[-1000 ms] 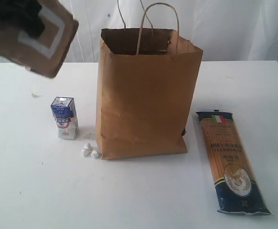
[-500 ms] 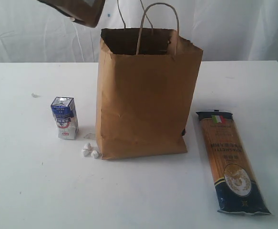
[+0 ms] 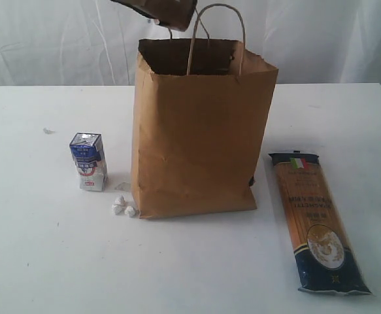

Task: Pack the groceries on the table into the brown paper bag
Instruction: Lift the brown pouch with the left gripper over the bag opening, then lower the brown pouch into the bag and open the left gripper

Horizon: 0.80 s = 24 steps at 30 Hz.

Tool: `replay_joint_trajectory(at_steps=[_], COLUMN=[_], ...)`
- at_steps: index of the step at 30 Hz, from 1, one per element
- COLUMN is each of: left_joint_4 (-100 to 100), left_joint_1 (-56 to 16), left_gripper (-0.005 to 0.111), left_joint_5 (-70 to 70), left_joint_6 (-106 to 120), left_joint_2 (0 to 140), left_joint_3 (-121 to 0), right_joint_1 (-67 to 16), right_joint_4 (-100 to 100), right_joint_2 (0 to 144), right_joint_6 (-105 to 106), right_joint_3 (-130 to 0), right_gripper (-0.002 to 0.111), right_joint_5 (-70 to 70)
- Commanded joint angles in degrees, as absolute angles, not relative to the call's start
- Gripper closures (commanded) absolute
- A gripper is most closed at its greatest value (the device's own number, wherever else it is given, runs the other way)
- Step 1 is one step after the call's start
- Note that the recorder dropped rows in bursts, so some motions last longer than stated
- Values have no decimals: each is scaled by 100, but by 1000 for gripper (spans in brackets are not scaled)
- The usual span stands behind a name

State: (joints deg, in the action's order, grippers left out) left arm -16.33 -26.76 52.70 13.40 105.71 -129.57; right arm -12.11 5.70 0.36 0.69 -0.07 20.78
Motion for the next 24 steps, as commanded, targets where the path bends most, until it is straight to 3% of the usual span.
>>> replay_joint_trajectory(at_steps=[1,24], left_joint_4=[-1940,-2301], left_joint_1=[-2701,-2873], left_gripper=[107,107], left_joint_5=[4997,5985], left_joint_6=[1525,1817], left_joint_2=[10773,11142], left_joint_3=[-13021,-13021], right_joint_1=[-1182,-1182], right_joint_4=[562,573], right_joint_2=[0,0], right_joint_6=[135,135], right_joint_3=[0,0], right_gripper=[108,108], right_joint_5=[1999,1983])
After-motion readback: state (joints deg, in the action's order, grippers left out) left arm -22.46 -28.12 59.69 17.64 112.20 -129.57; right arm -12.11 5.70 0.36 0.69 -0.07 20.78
